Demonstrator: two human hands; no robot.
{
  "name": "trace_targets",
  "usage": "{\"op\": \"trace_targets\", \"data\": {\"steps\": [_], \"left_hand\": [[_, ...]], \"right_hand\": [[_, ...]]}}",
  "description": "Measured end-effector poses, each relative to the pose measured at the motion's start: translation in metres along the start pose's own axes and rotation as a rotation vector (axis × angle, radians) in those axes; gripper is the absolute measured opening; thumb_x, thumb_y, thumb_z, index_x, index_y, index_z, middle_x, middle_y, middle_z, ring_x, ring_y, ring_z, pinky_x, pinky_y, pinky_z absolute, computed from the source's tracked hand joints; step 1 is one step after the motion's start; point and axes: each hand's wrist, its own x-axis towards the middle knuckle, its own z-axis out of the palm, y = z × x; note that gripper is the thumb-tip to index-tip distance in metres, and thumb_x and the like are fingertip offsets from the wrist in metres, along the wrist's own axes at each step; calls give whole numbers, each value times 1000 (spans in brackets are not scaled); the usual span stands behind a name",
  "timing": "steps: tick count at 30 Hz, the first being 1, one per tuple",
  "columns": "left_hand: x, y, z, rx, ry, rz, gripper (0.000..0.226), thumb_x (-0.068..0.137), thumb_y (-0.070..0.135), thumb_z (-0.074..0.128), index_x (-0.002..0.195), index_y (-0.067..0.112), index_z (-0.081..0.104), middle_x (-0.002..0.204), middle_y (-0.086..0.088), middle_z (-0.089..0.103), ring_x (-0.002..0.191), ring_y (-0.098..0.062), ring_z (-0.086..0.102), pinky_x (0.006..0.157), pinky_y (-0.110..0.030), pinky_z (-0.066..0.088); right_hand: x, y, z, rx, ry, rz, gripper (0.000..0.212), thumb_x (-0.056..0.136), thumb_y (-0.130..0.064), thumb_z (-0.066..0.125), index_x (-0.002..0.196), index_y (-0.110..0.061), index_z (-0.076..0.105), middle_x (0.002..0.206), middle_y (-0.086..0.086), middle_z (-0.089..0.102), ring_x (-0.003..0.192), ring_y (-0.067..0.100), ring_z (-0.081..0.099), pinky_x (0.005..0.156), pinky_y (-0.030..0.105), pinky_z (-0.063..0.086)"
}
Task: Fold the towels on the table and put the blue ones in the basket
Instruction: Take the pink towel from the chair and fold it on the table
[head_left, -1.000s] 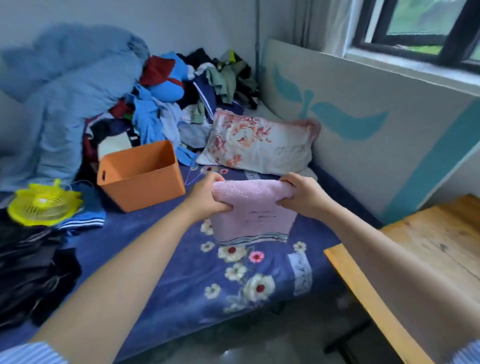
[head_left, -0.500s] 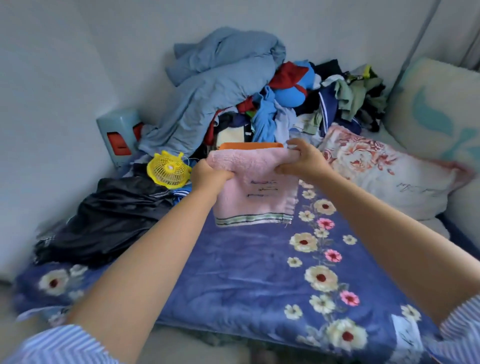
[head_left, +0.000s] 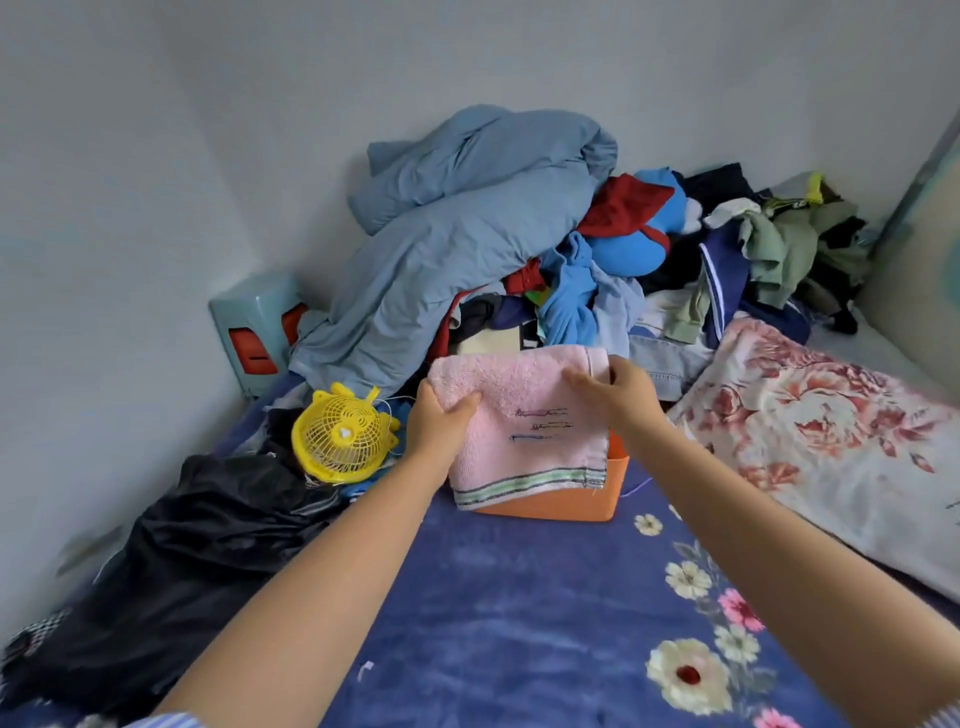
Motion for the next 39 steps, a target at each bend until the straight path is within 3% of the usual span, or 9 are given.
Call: {"op": "trace_targets", "data": {"steps": [3, 6, 13, 15, 20, 26, 29, 32, 39], "left_hand": [[47, -7, 21, 9, 48, -35, 48, 88, 26, 58, 128, 5, 41, 126, -15, 52, 114, -30, 51, 85, -29, 38], [94, -12, 37, 4, 76, -76, 49, 90, 26, 55, 131, 5, 38, 129, -16, 50, 115, -30, 50, 85, -29, 37], [197, -31, 74, 187, -3, 100, 52, 96, 31, 40, 135, 1, 25, 134, -23, 44, 119, -38, 46, 92, -40, 39], [223, -38, 86, 187, -34, 117, 54, 97, 30, 37, 139, 2, 19, 140, -23, 38, 124, -37, 42, 98, -40, 37], [296, -73, 133, 70, -174, -54, 59, 97, 30, 37, 144, 6, 11, 149, -13, 25, 132, -27, 33, 102, -31, 30], [353, -155, 182, -20, -226, -406, 56, 81, 18, 54, 132, 9, 31, 117, -7, 47, 84, -19, 49, 69, -28, 38], [362, -203, 201, 100, -217, -407, 52, 69, 10, 61, 116, 16, 40, 91, 4, 47, 67, -5, 47, 53, -22, 35], [366, -244, 222, 201, -202, -516, 58, 77, 5, 57, 129, 8, 31, 82, 0, 46, 62, -12, 47, 50, -23, 35], [361, -318, 248, 399, -200, -458, 70, 81, -9, 46, 142, 10, 16, 141, -14, 38, 123, -32, 45, 102, -38, 40]], "right_hand": [[44, 10, 13, -27, -110, -44, 12, 86, -19, 60, 92, -12, 54, 71, -6, 48, 63, 8, 46, 45, 9, 40], [85, 23, 27, -85, -226, -53, 41, 83, -4, 58, 122, -6, 45, 74, -8, 46, 64, 2, 43, 40, 1, 35], [173, 48, 59, -6, -42, -31, 48, 89, -3, 51, 134, -10, 37, 109, 3, 53, 92, 15, 53, 63, 9, 42], [197, 54, 68, 19, 16, -16, 52, 90, -5, 51, 137, -12, 30, 107, 1, 46, 77, 7, 50, 51, 4, 41], [267, 94, 95, 2, 134, 63, 36, 91, -12, 49, 123, -13, 31, 103, 3, 46, 65, 7, 47, 50, 22, 42], [324, 173, 131, -86, 174, 263, 26, 92, -15, 48, 114, -9, 37, 73, -3, 44, 56, 10, 44, 47, 26, 37], [337, 221, 151, -184, 110, 383, 24, 91, -12, 49, 112, -5, 42, 70, -4, 43, 58, 8, 41, 47, 24, 33], [345, 265, 176, -219, 10, 525, 28, 90, -14, 52, 115, -3, 45, 83, 1, 48, 64, 14, 47, 52, 26, 37], [349, 348, 226, -196, -175, 731, 51, 85, -7, 56, 132, -4, 36, 128, 17, 48, 110, 31, 52, 77, 35, 46]]}}
